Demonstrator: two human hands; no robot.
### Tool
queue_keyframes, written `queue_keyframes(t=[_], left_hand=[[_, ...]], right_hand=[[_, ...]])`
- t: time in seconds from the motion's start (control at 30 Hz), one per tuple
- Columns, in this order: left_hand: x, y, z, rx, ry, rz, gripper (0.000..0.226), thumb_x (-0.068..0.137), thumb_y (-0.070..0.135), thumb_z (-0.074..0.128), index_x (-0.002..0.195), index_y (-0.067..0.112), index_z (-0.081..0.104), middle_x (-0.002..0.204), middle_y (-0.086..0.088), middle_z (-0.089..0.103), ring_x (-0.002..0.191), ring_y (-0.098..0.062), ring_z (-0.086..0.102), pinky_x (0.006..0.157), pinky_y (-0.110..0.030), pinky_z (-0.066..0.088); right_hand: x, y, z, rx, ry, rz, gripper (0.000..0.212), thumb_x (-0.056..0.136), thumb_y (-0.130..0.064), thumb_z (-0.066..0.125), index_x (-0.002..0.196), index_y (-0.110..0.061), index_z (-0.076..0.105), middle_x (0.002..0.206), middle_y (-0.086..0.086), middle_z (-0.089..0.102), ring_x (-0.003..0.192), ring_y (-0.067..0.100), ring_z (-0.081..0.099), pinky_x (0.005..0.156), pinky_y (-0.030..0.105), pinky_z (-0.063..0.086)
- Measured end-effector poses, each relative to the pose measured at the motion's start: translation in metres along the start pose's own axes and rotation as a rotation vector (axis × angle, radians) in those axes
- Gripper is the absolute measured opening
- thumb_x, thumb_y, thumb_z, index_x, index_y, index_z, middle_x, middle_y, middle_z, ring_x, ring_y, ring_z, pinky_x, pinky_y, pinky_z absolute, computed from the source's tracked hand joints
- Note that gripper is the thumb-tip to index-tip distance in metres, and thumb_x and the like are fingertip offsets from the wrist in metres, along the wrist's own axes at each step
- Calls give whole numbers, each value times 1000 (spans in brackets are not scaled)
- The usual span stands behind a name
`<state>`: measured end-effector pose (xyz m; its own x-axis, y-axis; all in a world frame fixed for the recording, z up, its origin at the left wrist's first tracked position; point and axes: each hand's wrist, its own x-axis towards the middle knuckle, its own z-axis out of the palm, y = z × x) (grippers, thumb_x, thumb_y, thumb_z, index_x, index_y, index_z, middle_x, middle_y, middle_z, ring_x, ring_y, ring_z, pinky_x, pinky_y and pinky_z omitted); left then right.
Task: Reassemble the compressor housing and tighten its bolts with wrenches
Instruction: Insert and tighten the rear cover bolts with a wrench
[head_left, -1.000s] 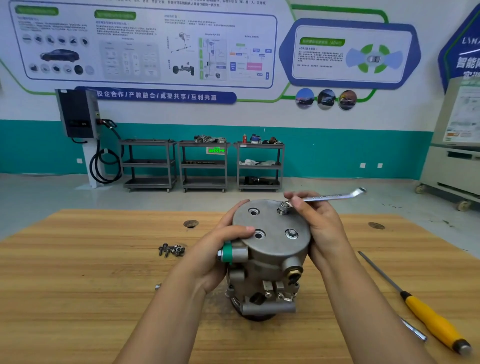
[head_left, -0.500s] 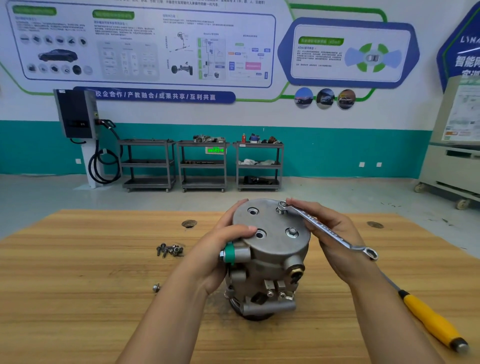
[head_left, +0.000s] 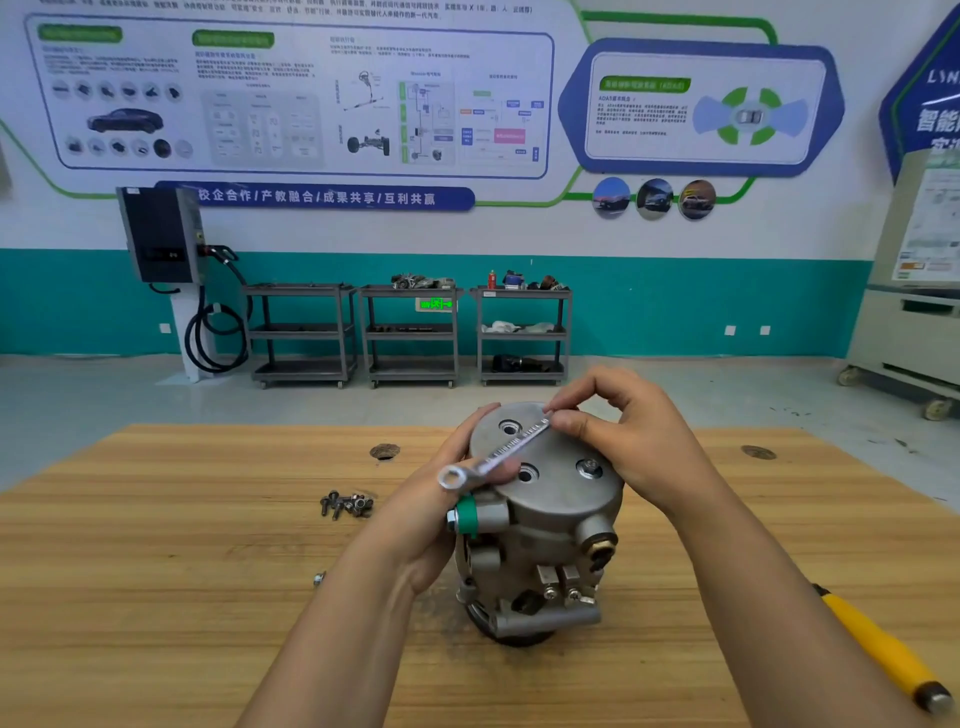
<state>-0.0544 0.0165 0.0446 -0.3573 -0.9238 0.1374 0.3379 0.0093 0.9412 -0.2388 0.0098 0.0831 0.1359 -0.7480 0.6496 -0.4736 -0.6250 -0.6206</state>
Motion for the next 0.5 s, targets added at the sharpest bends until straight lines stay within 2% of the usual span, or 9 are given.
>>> queue_keyframes(t=[0.07,0.13,0.2,0.27,0.3,0.4,0.47,0.5], left_hand=[[-2,0,1,-9,-20,5,64,65,3,74,124,25,57,104,-10,72,88,-24,70,66,-29,56],[-2,1,2,1,-33,15,64,66,6,72,125,28,57,108,-11,70,91,-25,70,67,-29,56],[-2,1,2,-9,-27,20,65,65,8,70,125,31,57,109,-9,71,91,-25,70,67,-28,56],[-2,1,2,-13,-24,22,66,65,9,70,125,32,57,109,-6,71,91,-24,70,66,-27,56],[-3,1,1,-12,-24,22,66,65,9,70,125,32,57,109,-6,71,92,-24,70,66,-27,55],[-2,0,-1,-20,-22,19,64,64,8,71,123,33,59,108,-5,71,94,-25,70,66,-27,55],[-2,-1,-2,-30,-23,17,64,64,8,71,122,32,60,108,-4,71,95,-25,69,66,-27,56],[-2,-1,-2,-33,-24,16,63,64,8,70,122,32,60,108,-4,71,95,-25,69,67,-28,56]], right_hand=[[7,-2,6,-58,20,9,18,78,-24,71,73,-35,59,81,-14,60,96,9,50,80,26,39],[14,-2,13,-90,45,57,12,80,-28,69,79,-35,59,73,-12,58,91,15,52,77,33,42],[20,0,16,-69,61,156,6,83,-30,66,87,-33,62,70,-10,56,83,16,54,71,31,44],[25,2,16,66,74,274,2,86,-26,63,86,-27,64,73,-7,57,75,14,54,61,22,43],[27,5,15,122,88,334,4,87,-24,61,84,-25,64,77,-6,60,76,13,54,59,22,42],[25,13,13,386,119,533,4,85,-18,60,87,-17,63,91,1,65,88,17,57,70,30,45],[18,21,12,727,105,545,17,83,-11,61,100,-13,60,100,4,70,95,18,63,74,31,50],[13,25,12,874,124,493,22,81,-10,62,102,-13,59,99,3,72,94,16,65,73,29,52]])
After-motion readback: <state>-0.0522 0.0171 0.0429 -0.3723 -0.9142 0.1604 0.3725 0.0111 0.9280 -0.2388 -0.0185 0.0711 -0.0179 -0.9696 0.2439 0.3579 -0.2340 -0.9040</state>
